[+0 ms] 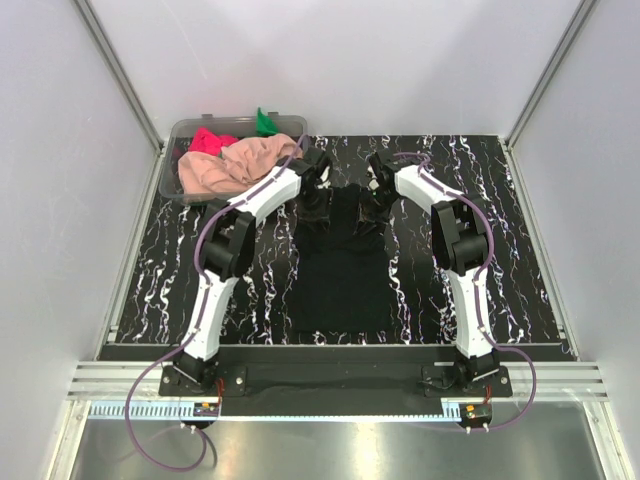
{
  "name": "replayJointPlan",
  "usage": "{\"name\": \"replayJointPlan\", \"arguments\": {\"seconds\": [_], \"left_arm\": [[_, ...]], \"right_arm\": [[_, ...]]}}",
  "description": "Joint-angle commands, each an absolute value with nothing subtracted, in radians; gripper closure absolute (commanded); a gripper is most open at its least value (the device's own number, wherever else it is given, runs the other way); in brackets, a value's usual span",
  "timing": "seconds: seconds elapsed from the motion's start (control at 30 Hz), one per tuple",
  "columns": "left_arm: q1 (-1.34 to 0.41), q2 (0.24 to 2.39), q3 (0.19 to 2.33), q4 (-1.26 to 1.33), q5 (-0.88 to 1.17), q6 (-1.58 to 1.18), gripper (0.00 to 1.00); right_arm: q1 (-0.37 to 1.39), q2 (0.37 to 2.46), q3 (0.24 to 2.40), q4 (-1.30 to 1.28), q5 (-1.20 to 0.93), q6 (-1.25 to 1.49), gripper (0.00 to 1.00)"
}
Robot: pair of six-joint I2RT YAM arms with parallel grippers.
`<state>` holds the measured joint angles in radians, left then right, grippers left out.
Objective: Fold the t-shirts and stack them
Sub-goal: Fold the tshirt
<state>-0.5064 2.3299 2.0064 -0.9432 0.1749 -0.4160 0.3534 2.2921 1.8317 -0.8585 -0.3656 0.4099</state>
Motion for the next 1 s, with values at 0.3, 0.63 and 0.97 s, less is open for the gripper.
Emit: {"name": "replayJointPlan", "arguments": {"seconds": [0.3,0.63,0.97], "left_arm": [[-0.488,2.042,1.692,-0.862,0.127,-0.387,0.57],[-0.456,2.039,1.847,-0.868,0.199,-0.388,0.55],[-0.459,2.197,1.974,-0.871,0.281,-0.382,0.55]], "right_arm": [[0.353,2.270,1.882,-0.891,-0.316,0.393,0.68],[0.350,2.244,2.144,-1.078,-0.197,0.354,0.64],[0.354,2.085,1.872,-1.034,-0.213,0.436,0.65]]}}
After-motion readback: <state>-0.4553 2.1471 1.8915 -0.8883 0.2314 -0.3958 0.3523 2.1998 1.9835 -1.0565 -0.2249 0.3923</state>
